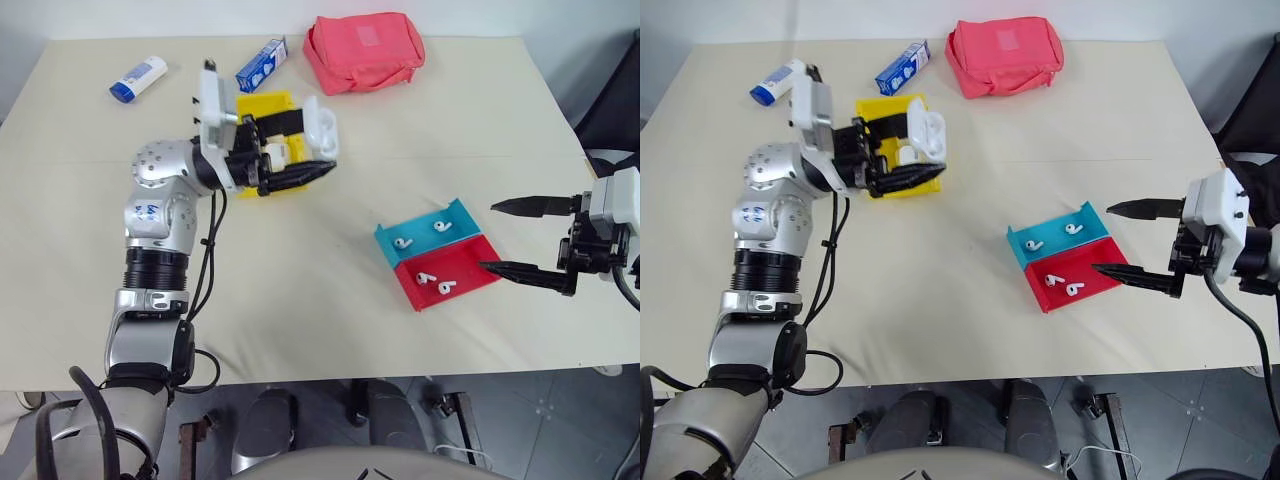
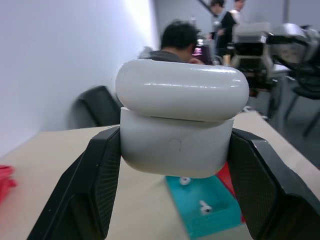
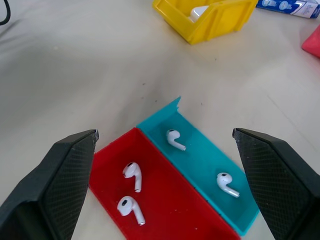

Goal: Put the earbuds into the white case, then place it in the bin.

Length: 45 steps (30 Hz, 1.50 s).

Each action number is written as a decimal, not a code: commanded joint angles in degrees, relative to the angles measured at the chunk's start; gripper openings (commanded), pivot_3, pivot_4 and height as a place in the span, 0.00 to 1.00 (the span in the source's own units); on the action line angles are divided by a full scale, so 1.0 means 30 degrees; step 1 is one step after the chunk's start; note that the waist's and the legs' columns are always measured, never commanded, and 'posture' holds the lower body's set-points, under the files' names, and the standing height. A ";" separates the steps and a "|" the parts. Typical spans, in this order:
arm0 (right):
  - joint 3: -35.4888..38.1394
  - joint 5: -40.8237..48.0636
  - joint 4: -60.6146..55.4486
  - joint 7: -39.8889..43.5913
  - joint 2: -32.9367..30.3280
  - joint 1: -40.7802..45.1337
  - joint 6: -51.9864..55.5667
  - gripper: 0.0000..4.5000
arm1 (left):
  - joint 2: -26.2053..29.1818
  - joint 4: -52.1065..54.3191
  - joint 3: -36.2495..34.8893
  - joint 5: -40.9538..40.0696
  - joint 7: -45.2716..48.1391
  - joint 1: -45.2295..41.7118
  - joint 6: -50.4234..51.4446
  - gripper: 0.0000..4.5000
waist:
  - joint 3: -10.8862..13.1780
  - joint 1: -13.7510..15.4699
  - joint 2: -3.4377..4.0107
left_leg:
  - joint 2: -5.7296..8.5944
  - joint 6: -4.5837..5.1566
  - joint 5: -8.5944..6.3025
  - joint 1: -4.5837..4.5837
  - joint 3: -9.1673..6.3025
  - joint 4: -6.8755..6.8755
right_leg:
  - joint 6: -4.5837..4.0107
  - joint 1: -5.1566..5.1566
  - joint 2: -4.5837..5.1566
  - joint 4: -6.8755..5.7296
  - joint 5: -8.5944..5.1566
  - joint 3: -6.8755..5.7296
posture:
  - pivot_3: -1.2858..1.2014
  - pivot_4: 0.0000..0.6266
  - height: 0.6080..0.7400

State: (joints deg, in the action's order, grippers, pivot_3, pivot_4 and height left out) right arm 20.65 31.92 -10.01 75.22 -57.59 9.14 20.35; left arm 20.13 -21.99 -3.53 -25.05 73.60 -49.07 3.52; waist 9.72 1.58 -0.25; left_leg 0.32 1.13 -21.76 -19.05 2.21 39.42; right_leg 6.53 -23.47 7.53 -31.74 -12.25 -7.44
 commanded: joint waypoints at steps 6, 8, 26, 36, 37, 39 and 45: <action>0.2362 -0.1094 -0.3826 -0.2625 -0.0378 -0.4801 0.2157 1.00 | -0.1024 0.1737 0.1470 -0.0585 0.1383 0.1812 0.0523 0.62 | -0.0003 0.0446 0.0005 | -0.0016 0.0096 -0.0059 -0.0028 -0.0024 0.0102 | 0.0007 0.0025 0.0017 -0.0002 0.0010 0.0015 | 0.52 0.24 1.00; 0.2339 -0.1335 -0.4797 -0.3012 -0.0494 -0.5700 0.2678 1.00 | -0.0934 0.2511 0.1784 -0.0589 0.1369 0.2508 0.1050 0.62 | -0.0004 0.0469 0.0006 | -0.0018 0.0107 -0.0079 -0.0028 -0.0037 0.0134 | 0.0006 0.0032 0.0020 -0.0005 0.0013 0.0026 | 0.52 0.24 1.00; -0.2833 -0.1654 -0.8772 -0.6054 -0.3727 -0.2484 0.9610 0.80 | -0.0899 0.6213 0.2521 -0.0745 0.0098 0.5641 0.2605 0.62 | -0.0034 0.0458 0.0069 | -0.0035 0.0157 -0.0152 -0.0030 -0.0166 0.0179 | -0.0005 0.0030 0.0019 0.0033 0.0016 0.0062 | 0.52 0.24 1.00; -0.7026 -0.3849 -0.8014 -0.5142 -0.5115 0.0101 0.8169 0.60 | -0.0562 0.7851 0.3003 -0.0849 -0.0415 0.6780 0.3206 0.62 | -0.0035 0.0409 0.0079 | -0.0027 0.0168 -0.0160 -0.0047 -0.0176 0.0183 | -0.0008 0.0028 0.0024 0.0054 0.0016 0.0052 | 0.52 0.24 1.00; -0.7675 -0.4340 -0.7754 -0.4875 -0.5411 0.0354 0.7865 0.60 | -0.0541 0.8011 0.3047 -0.0868 -0.0493 0.6897 0.3250 0.62 | -0.0035 0.0416 0.0079 | -0.0027 0.0170 -0.0162 -0.0047 -0.0174 0.0181 | -0.0008 0.0028 0.0024 0.0055 0.0015 0.0054 | 0.52 0.24 1.00; -0.8815 -0.5303 -0.7088 -0.4452 -0.5713 0.0923 0.7180 0.60 | -0.0515 0.8192 0.3114 -0.0888 -0.0614 0.7072 0.3250 0.62 | -0.0036 0.0400 0.0083 | -0.0027 0.0170 -0.0162 -0.0050 -0.0175 0.0183 | -0.0008 0.0026 0.0023 0.0057 0.0015 0.0052 | 0.52 0.24 1.00; -1.0670 -0.6991 -0.5568 -0.3477 -0.5472 0.2231 0.5934 0.60 | -0.0406 0.8414 0.3139 -0.0891 -0.0897 0.7220 0.3157 0.62 | -0.0038 0.0357 0.0092 | -0.0029 0.0168 -0.0162 -0.0049 -0.0171 0.0182 | -0.0008 0.0019 0.0021 0.0057 0.0015 0.0052 | 0.52 0.24 1.00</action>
State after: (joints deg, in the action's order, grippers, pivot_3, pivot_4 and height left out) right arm -11.40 12.36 -27.04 63.92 -73.77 14.66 39.58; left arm 18.66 0.44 5.78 -26.66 71.20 -27.59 13.33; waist 9.61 2.66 0.02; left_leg 0.23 1.64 -22.24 -19.20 1.69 39.96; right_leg 6.50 -23.42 7.59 -31.57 -12.21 -7.28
